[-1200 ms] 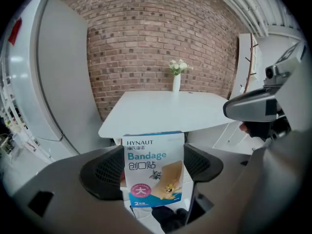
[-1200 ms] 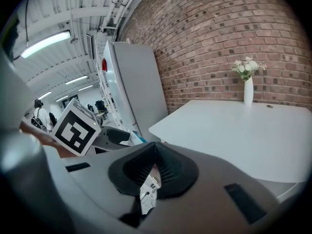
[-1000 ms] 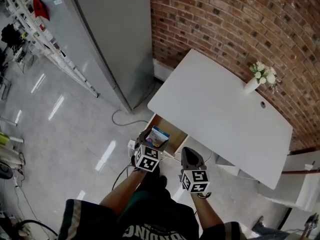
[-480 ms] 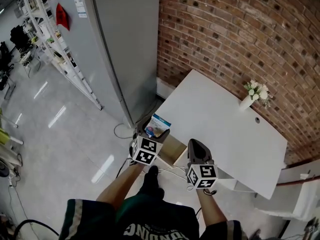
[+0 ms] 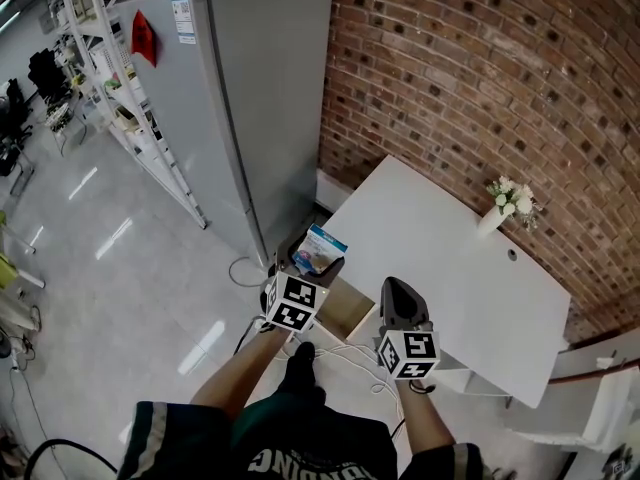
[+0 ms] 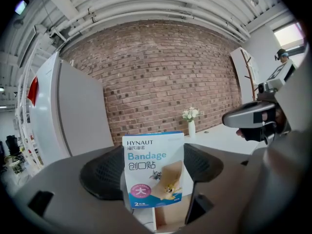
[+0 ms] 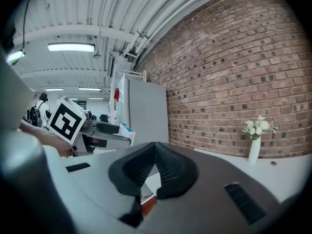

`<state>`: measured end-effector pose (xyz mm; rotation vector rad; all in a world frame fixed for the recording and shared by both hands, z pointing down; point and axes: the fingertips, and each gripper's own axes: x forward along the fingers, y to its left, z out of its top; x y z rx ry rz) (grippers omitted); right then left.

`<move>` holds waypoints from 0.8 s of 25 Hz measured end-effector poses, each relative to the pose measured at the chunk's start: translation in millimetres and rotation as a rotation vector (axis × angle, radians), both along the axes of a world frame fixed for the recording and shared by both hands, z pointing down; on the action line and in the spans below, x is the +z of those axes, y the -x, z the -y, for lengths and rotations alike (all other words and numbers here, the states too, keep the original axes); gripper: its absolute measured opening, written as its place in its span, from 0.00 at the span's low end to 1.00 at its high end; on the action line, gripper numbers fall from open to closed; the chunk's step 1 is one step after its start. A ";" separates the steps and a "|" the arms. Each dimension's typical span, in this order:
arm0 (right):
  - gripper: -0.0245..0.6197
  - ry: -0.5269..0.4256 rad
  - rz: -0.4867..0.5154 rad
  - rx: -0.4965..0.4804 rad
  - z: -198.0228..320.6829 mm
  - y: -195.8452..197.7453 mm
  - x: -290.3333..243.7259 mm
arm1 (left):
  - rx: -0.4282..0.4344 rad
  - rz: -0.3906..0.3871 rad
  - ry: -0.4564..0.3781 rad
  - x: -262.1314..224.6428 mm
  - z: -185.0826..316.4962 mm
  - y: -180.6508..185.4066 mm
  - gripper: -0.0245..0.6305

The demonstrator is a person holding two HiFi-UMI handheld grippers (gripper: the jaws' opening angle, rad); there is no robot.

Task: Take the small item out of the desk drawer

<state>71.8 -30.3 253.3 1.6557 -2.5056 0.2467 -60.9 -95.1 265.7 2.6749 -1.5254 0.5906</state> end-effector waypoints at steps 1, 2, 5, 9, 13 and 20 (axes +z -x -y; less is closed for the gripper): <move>0.07 -0.001 -0.002 0.000 -0.6 0.2 -0.5 | 0.001 -0.001 -0.003 -1.7 -1.1 -0.3 0.64; 0.07 0.000 -0.003 0.000 -1.3 0.4 -0.6 | 0.002 -0.002 -0.005 -2.9 -2.1 -0.6 0.64; 0.07 0.007 -0.004 -0.001 -4.3 0.6 0.9 | 0.005 -0.004 -0.008 -4.4 -4.8 -1.4 0.64; 0.07 0.011 -0.015 0.002 -7.1 -0.8 3.6 | 0.009 -0.002 -0.010 -3.6 -8.2 -2.1 0.64; 0.07 0.009 -0.014 -0.001 -9.7 -1.9 2.8 | 0.010 0.000 -0.011 -4.4 -11.9 -3.3 0.64; 0.07 0.006 -0.015 -0.005 -14.4 2.6 2.5 | 0.009 -0.001 -0.012 -4.1 -16.2 -0.5 0.64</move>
